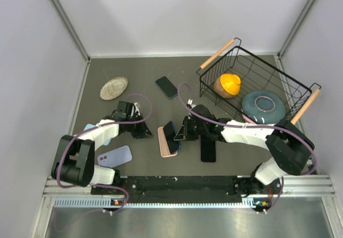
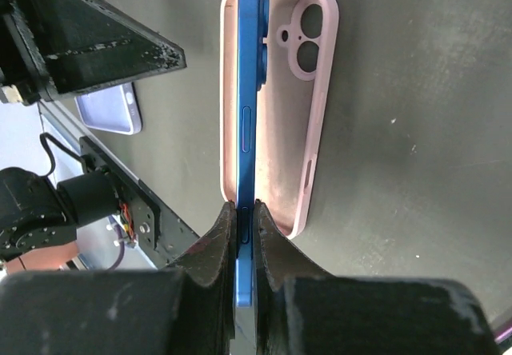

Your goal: Put the phone into the phone case

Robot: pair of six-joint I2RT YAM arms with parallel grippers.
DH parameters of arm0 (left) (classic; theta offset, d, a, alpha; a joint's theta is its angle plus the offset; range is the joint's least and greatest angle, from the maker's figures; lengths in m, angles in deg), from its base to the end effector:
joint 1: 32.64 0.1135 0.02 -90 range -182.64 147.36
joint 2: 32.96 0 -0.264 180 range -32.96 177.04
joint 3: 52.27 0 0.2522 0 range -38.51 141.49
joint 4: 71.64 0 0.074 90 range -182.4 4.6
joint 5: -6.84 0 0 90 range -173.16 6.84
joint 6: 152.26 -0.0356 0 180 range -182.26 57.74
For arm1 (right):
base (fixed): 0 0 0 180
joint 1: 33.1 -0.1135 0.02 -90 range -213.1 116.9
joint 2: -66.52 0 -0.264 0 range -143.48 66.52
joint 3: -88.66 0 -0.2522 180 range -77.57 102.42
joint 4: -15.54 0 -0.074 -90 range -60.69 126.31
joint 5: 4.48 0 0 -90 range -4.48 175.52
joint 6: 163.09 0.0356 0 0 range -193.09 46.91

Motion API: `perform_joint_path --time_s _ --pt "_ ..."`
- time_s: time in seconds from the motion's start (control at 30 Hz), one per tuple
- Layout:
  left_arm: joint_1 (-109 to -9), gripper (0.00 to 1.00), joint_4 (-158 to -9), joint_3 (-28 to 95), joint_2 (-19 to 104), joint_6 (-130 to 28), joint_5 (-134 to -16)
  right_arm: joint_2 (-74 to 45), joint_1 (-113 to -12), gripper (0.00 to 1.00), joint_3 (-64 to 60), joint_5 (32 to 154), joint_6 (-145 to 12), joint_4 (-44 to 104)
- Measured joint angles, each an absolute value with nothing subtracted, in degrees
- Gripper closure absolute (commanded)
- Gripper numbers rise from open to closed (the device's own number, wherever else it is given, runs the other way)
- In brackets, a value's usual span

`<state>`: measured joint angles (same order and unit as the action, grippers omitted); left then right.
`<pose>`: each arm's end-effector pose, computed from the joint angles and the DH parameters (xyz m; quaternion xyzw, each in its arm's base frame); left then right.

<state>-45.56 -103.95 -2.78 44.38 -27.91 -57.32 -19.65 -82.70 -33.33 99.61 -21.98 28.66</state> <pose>0.2284 -0.0683 0.1613 -0.1185 0.9361 -0.2985 0.1433 0.1919 0.2389 0.1863 -0.0387 0.9047 0.3865 0.1751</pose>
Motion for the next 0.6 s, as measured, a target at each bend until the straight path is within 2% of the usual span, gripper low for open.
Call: perform_joint_path --time_s 0.2,0.6 --pt "-48.62 1.00 -99.62 -5.29 49.12 -25.11 -57.43 -22.60 -82.70 1.00 -33.33 100.00 -20.23 27.20" --pt "-52.47 1.00 -93.35 -6.78 50.15 -21.48 -56.59 -26.99 -82.68 1.00 -34.09 103.72 -17.46 19.17"
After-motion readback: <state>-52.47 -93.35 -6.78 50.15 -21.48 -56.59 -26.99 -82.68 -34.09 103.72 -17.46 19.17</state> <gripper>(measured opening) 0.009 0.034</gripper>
